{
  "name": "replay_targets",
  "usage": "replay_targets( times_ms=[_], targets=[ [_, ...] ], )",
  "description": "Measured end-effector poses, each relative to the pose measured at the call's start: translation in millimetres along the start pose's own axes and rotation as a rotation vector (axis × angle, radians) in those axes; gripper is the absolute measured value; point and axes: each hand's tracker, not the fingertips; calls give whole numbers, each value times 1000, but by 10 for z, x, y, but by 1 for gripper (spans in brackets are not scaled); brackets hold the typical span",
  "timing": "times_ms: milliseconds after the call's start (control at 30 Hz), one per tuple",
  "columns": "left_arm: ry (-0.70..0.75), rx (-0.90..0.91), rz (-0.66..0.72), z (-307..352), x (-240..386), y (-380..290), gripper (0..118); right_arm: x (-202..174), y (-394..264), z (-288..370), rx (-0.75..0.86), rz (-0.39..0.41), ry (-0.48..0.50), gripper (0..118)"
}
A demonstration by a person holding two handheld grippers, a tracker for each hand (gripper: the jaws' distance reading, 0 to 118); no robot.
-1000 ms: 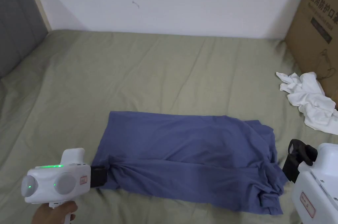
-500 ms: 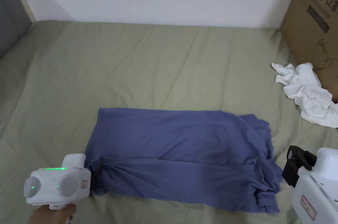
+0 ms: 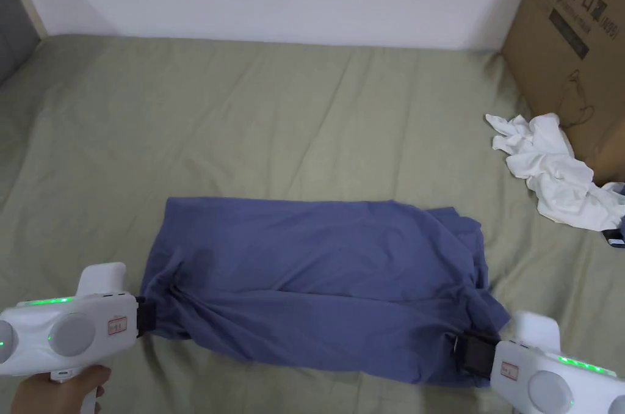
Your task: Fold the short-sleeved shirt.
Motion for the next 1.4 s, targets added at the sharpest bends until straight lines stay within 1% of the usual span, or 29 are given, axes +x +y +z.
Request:
replay_targets(
  times_ms=[100,133,167,233,267,300,333,367,400,433,467,500,633,733,933,1067,1133,1267,1400],
  targets=[
    [1,-6,-1,-18,5,-11,14,-39,-17,-183,-40,14,-5,105],
    [3,-9,-2,-24,5,-19,14,-54,-30,-228,-52,30,-19,93],
    [4,-13,-1,-28,2,-31,14,-71,-41,-260,-54,44,-21,79],
    [4,-18,4,-25,-10,-63,14,-78,-56,-271,-48,54,5,74],
    [3,-20,9,-24,-22,-80,14,-92,-72,-244,-44,60,7,74],
    [0,-23,18,-21,-36,-94,14,-110,-57,-186,-36,80,17,67],
    [-2,-24,25,-16,-49,-106,14,-121,-52,-145,-21,112,3,43],
    [-3,-24,32,-12,-70,-124,14,-116,-63,-90,9,133,-24,26],
    [-4,-23,41,2,-85,-139,14,-68,-95,1,21,122,-22,19],
    [-7,-22,48,20,-97,-152,14,-19,-95,52,23,92,33,18],
    [-13,-20,57,46,-111,-167,14,19,-99,108,31,63,37,17],
    [-20,-18,65,63,-143,-181,14,39,-107,161,41,58,44,17],
    [-47,-11,86,163,-167,-240,14,37,-134,333,62,92,42,17],
    [-53,-5,94,223,-167,-274,14,69,-160,382,58,100,39,17],
    [-52,-4,89,429,-231,-452,14,157,-406,681,60,83,49,17],
    [-26,-44,85,553,-325,-736,14,246,-654,832,37,53,51,17],
    [-17,-70,88,541,-377,-887,14,286,-780,828,18,35,57,17],
    [1,-119,120,373,-486,-1148,14,341,-974,630,-53,7,38,17],
    [18,-131,122,256,-456,-1272,14,341,-1021,489,-71,1,21,17]
  ],
)
